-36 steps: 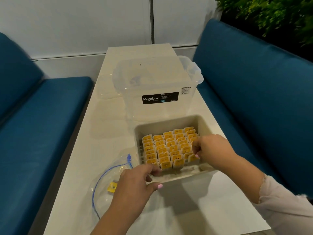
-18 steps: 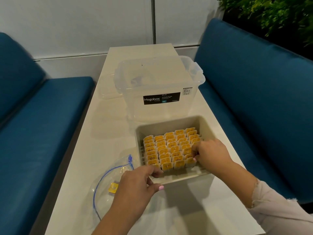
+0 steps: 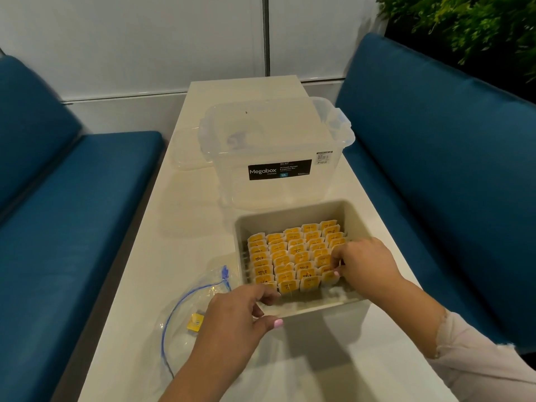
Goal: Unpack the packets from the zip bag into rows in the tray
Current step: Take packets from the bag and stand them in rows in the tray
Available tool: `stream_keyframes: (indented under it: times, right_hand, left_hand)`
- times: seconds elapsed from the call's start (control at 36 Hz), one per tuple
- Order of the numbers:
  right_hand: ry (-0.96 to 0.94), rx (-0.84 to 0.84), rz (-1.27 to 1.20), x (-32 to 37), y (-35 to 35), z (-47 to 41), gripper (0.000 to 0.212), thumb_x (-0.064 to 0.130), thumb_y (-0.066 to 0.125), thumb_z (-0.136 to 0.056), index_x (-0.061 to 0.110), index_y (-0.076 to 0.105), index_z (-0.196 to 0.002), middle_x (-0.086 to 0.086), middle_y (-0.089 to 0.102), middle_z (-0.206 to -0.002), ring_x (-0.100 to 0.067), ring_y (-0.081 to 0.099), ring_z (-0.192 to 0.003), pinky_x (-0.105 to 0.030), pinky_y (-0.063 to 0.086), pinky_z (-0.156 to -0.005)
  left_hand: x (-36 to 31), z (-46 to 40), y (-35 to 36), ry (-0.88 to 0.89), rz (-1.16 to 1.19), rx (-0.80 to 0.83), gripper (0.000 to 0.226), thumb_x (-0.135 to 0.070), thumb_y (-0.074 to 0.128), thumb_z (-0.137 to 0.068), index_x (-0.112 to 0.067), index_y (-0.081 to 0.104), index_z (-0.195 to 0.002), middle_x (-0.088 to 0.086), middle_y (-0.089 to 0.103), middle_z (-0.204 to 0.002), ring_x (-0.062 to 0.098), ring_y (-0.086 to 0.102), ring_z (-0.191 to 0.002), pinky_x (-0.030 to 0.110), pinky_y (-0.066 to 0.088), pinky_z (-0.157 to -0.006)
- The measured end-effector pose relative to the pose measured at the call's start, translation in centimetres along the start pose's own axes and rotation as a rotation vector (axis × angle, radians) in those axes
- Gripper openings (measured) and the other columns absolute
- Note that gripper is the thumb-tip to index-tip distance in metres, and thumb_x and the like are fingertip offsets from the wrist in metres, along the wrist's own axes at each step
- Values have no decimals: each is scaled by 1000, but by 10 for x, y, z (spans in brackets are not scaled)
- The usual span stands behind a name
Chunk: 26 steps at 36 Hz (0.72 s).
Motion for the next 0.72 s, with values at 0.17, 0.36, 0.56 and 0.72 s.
stream_keyframes:
  times: [0.17, 0.36, 0.56, 0.72]
  right_hand:
    - [47, -39, -31, -3, -12, 3, 19, 40, 63, -87, 37, 65, -106, 8, 66, -99, -12, 42, -79, -22, 33, -72]
    - [-53, -68, -258, 36, -42, 9, 16, 38, 66, -85, 34, 68, -101, 12, 67, -90, -7, 53, -83, -20, 35, -67]
    - [-255, -17, -411, 120, -52, 18, 17, 37, 66, -86, 30, 70, -101, 11, 69, -89, -4, 54, -78, -22, 40, -66]
    - [-409, 152, -398, 201, -20, 24, 26, 28, 56, -93, 29, 63, -117, 6, 64, -114, -15, 56, -109, -26, 43, -87]
  left_hand:
    - [0, 2, -41, 69, 9, -215, 35, -18, 71, -79, -50, 57, -87, -31, 59, -90, -4, 55, -90, 15, 40, -83]
    - [42, 14, -98, -32, -73, -419, 35, -11, 65, -84, -38, 59, -104, -26, 55, -103, 8, 50, -105, 23, 37, -90]
    - [84, 35, -97, -222, -130, -362, 35, -32, 67, -81, -38, 55, -112, -23, 53, -102, 3, 53, -93, 25, 45, -76]
    - [103, 44, -88, -319, -175, -309, 35, -34, 63, -80, -41, 52, -113, -19, 51, -96, 3, 57, -80, 20, 43, -64]
Point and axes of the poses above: each hand's wrist, its own z-axis away from the middle knuckle, its own y-axis out of the palm, x = y × z, the point moved 10 cm from there along -z, towards the middle knuckle
